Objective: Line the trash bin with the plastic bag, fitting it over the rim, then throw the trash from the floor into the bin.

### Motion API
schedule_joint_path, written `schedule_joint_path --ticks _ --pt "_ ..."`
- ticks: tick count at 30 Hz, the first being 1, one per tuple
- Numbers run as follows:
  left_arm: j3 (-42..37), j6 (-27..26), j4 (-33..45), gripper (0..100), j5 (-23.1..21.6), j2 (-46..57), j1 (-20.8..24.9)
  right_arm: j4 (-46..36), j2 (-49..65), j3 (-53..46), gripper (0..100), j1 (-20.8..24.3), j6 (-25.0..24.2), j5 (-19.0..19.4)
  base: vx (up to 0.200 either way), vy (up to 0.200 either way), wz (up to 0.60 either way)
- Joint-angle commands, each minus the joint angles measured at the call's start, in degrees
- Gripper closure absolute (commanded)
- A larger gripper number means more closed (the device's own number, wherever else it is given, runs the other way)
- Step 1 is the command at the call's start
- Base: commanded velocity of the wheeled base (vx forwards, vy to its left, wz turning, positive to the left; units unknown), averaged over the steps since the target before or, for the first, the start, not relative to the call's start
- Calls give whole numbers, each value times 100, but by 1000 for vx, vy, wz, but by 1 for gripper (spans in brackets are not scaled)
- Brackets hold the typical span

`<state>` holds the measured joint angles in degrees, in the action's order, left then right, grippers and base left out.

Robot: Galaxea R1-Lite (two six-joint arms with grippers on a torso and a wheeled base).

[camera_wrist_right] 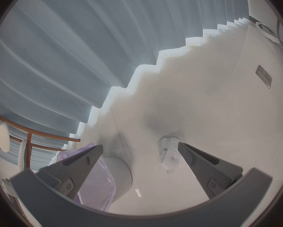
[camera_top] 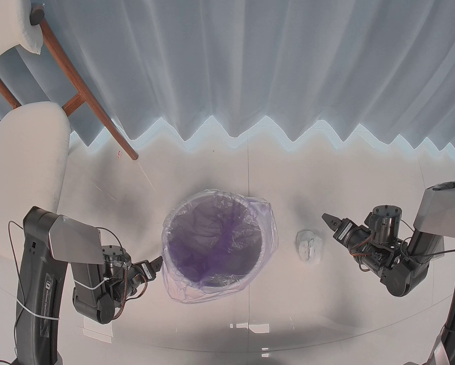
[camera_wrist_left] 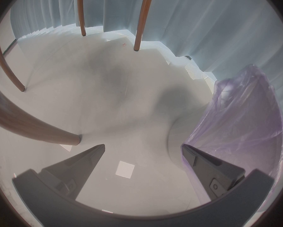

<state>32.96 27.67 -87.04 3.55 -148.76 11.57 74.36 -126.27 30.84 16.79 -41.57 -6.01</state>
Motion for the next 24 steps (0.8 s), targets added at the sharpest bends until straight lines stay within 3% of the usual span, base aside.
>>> schedule_joint_path --ticks 1,4,16,24 --pt "-88 -218 -76 0 287 -48 -6 114 155 -281 0 9 17 -5 0 0 0" --pt "-255 -465 -173 0 366 93 30 122 261 -448 0 0 35 -5 0 0 0" --pt "-1873 -368 -173 0 375 1780 495 140 498 -966 0 -26 -27 3 0 0 0" --pt "-2989 -227 -182 0 392 2466 1506 298 568 -1177 0 26 -79 3 0 0 0"
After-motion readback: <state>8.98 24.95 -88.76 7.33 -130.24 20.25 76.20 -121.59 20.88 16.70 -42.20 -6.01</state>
